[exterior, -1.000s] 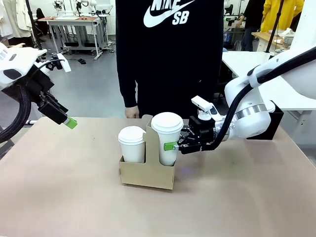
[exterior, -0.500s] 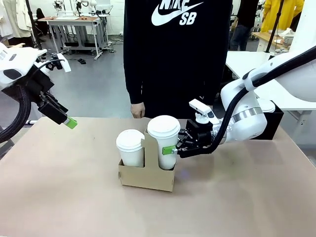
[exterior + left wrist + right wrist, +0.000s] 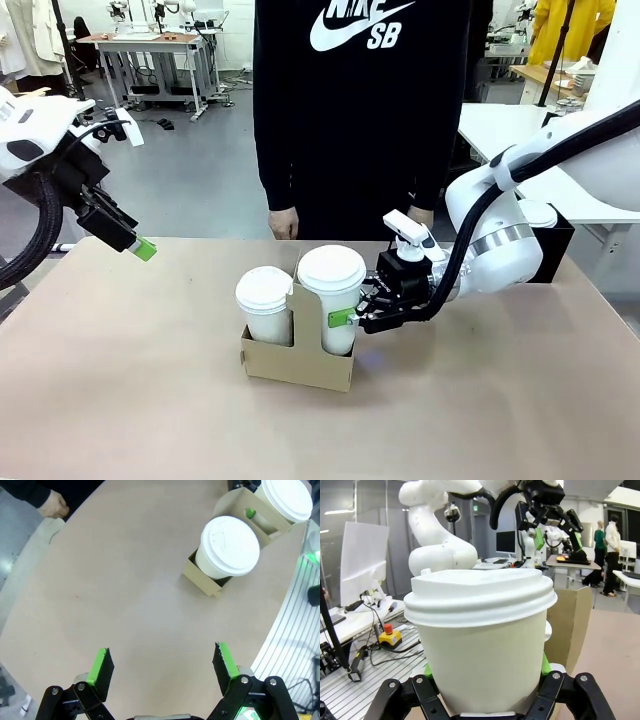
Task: Pour a drink into a cup and package it in a carrier.
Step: Insert the held 600 ml Paper Cup into the Cup Carrier.
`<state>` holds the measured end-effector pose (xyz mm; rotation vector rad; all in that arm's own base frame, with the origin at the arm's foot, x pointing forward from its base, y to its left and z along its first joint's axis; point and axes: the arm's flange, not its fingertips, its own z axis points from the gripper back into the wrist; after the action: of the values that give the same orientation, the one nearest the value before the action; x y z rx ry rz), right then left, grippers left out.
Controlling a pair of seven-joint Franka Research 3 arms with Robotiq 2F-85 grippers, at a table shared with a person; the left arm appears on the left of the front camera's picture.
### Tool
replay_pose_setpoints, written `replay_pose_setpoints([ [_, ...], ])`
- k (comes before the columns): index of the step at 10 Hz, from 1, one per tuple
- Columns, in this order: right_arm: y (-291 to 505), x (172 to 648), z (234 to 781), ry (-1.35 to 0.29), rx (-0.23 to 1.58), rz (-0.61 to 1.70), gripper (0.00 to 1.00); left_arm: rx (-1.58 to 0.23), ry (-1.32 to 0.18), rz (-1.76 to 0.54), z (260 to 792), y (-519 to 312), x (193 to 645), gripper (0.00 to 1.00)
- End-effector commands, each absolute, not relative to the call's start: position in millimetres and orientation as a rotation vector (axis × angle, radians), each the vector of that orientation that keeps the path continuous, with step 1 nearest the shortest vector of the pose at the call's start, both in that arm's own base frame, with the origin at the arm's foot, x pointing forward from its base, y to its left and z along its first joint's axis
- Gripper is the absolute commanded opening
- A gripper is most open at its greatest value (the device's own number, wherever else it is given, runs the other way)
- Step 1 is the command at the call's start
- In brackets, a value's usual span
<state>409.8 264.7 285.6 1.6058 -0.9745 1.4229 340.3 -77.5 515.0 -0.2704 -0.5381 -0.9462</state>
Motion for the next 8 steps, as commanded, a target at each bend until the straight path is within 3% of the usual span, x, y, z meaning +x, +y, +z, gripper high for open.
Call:
replay_pose_setpoints([
  [1,257,413,276,-1.007,1.581,1.410,0.81,-0.271,-0.534,-0.938,515,-78,339,1.00],
  [8,242,429,256,-1.013,1.547,1.376,0.81,-0.271,-0.534,-0.938,515,-78,339,1.00],
])
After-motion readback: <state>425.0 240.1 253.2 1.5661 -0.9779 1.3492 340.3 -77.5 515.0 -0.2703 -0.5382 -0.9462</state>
